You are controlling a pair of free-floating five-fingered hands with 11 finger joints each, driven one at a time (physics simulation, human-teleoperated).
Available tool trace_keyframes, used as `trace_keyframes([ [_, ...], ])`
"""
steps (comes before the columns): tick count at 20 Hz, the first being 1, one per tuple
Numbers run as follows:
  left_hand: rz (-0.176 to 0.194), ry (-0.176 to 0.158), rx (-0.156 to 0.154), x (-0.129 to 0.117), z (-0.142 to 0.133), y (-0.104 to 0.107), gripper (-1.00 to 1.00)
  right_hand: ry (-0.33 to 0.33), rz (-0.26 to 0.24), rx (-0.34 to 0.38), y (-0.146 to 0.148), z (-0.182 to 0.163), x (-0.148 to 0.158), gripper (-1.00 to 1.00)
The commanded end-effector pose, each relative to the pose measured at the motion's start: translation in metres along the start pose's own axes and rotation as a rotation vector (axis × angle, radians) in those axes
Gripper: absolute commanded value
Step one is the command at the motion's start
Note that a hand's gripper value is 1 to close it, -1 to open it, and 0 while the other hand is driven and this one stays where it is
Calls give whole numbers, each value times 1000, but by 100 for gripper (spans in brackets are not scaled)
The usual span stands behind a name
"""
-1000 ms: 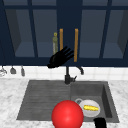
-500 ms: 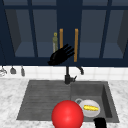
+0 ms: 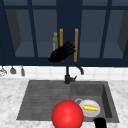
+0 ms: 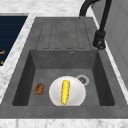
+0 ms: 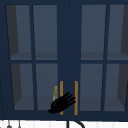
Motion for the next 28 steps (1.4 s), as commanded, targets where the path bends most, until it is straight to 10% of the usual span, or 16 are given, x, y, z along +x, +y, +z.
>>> trace_keyframes([
  [1,-52,-87,-103,-6,5,-5,-100,0,0,0,0,0,0,0],
  [12,-92,-129,-102,-22,12,-22,-100,0,0,0,0,0,0,0],
  [17,-44,-162,-55,-11,6,-34,-100,0,0,0,0,0,0,0],
  [28,53,-300,-107,-17,13,-51,-100,0,0,0,0,0,0,0],
])
